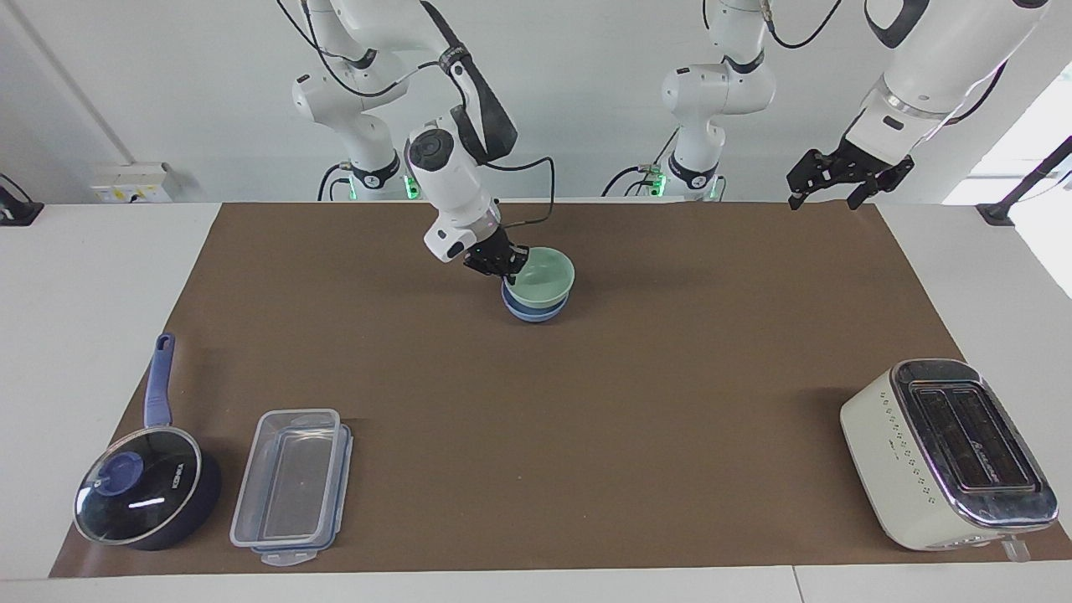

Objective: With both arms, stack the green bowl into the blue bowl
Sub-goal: 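Open the right gripper to release the green bowl inside the blue bowl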

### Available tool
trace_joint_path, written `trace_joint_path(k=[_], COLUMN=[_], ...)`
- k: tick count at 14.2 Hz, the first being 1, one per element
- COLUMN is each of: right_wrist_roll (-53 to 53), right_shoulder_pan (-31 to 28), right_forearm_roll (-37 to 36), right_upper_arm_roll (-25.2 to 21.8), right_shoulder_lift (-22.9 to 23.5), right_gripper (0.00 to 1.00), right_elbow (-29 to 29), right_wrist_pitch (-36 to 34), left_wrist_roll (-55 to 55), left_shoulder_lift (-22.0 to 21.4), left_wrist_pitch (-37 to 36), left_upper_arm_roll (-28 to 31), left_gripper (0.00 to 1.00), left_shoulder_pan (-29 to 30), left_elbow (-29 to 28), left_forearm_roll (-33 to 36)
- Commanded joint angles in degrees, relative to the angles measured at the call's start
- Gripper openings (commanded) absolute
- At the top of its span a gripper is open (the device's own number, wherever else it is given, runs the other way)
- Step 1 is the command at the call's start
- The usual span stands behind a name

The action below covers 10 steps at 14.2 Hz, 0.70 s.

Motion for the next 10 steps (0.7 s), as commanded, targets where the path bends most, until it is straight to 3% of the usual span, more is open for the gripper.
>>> trace_joint_path(k=[1, 8, 9, 10], right_wrist_roll=[-0.15, -0.06, -0.15, -0.06], right_shoulder_pan=[-0.02, -0.01, -0.01, -0.01], right_forearm_roll=[-1.68, -2.38, -2.38, -2.47], right_upper_arm_roll=[0.07, 0.07, 0.07, 0.16], right_shoulder_lift=[-0.10, -0.28, -0.28, -0.28], right_gripper=[0.00, 0.00, 0.21, 0.76], right_elbow=[0.00, -0.26, -0.26, -0.17], right_wrist_pitch=[-0.63, -0.81, -0.90, -0.90], left_wrist_roll=[0.25, 0.25, 0.25, 0.25], left_shoulder_lift=[-0.35, -0.35, -0.35, -0.35], left_wrist_pitch=[-0.07, -0.07, -0.07, -0.07], left_upper_arm_roll=[-0.21, -0.21, -0.21, -0.21], left_gripper=[1.00, 1.00, 1.00, 1.00], left_shoulder_pan=[0.31, 0.31, 0.31, 0.31], left_elbow=[0.03, 0.03, 0.03, 0.03], left_forearm_roll=[0.98, 0.98, 0.98, 0.98])
